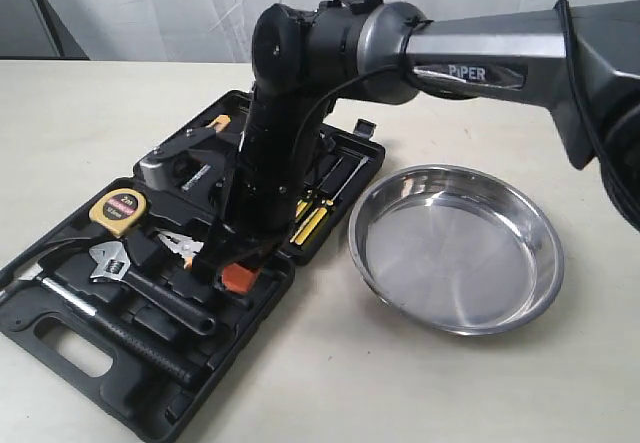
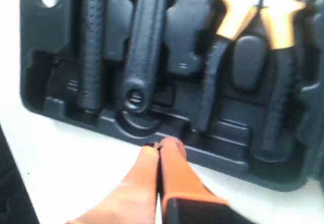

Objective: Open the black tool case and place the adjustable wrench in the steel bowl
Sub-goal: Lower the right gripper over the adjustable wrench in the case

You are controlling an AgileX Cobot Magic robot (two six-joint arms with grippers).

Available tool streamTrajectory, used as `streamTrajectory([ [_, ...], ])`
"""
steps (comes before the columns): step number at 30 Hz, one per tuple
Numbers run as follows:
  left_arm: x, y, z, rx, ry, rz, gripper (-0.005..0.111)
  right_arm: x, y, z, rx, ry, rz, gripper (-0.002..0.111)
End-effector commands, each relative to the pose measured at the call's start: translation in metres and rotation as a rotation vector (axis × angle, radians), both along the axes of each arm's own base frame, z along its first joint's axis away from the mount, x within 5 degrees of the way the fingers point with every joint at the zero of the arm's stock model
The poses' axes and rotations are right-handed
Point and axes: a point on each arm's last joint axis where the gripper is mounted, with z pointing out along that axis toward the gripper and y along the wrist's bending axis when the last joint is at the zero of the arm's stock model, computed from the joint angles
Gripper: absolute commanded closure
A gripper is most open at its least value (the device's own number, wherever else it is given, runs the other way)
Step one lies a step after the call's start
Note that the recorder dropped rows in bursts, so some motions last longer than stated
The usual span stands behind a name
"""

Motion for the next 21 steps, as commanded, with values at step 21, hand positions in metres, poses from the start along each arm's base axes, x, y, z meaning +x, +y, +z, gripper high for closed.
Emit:
streamTrajectory([
  [21, 0.0, 0.0, -0.001, 0.005, -0.002, -0.006, 0.107, -0.007, 0.133, -0.008, 0.39, -0.372, 0.074, 0.109],
])
